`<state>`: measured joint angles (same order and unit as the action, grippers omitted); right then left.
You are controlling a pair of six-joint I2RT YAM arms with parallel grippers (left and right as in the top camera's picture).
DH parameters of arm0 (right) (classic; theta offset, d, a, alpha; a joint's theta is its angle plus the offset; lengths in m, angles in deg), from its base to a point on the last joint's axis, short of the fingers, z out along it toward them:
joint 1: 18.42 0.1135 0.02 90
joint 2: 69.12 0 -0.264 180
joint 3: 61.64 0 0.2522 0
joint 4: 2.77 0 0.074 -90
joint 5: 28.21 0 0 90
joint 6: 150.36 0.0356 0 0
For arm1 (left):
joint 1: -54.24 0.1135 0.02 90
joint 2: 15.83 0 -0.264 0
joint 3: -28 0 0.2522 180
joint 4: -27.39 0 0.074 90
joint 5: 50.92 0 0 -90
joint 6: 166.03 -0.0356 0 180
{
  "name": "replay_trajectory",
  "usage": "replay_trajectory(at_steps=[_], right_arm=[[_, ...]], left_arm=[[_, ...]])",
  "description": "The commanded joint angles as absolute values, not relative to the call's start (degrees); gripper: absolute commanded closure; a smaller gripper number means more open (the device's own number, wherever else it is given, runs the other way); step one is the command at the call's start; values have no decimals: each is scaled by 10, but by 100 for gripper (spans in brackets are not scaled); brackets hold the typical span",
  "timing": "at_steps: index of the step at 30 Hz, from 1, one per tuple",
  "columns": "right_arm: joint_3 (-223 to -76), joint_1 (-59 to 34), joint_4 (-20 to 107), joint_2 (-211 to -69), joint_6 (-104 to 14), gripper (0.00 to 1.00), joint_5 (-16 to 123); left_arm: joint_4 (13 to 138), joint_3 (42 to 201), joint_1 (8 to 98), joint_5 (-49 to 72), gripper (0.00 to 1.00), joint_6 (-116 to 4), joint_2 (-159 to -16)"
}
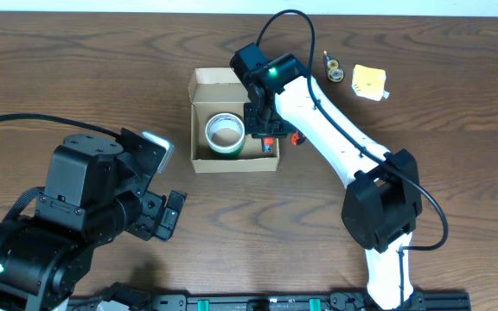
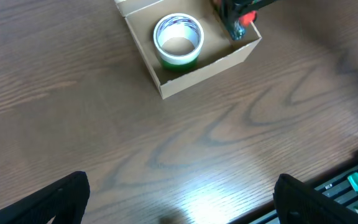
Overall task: Pack container
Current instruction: 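Lower the red marker into the box beside the tapes and release, then move the right gripper to the yellow sticky-note pad and grasp it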
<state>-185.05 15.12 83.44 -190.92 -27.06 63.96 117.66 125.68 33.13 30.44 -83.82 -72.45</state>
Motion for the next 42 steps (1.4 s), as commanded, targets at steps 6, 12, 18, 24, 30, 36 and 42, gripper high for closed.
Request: replay_trajectory(at_steps=[6,12,18,24,30,36,42], right_arm=[[-1865,135,839,-1885,-262,60,630],[-1891,116,838,-1815,-294,55,660],[-1891,69,839,-1763,-319,47,725],[-1881,-13,827,-1776,-369,41,711],[-1881,-66,803,-1803,-415,33,691],[-1881,-103,762,-1844,-449,30,691],[-1881,-146,708,-1893,-473,23,686]], left_arm=[[1178,1258,333,303,5,-848,-724],[1178,1258,333,303,5,-848,-724],[1178,1258,333,303,5,-848,-724],[1178,1258,333,303,5,-848,-724],[1178,1258,333,303,5,-848,-724],[1178,1258,333,303,5,-848,-724],[1178,1258,333,303,5,-848,-724]])
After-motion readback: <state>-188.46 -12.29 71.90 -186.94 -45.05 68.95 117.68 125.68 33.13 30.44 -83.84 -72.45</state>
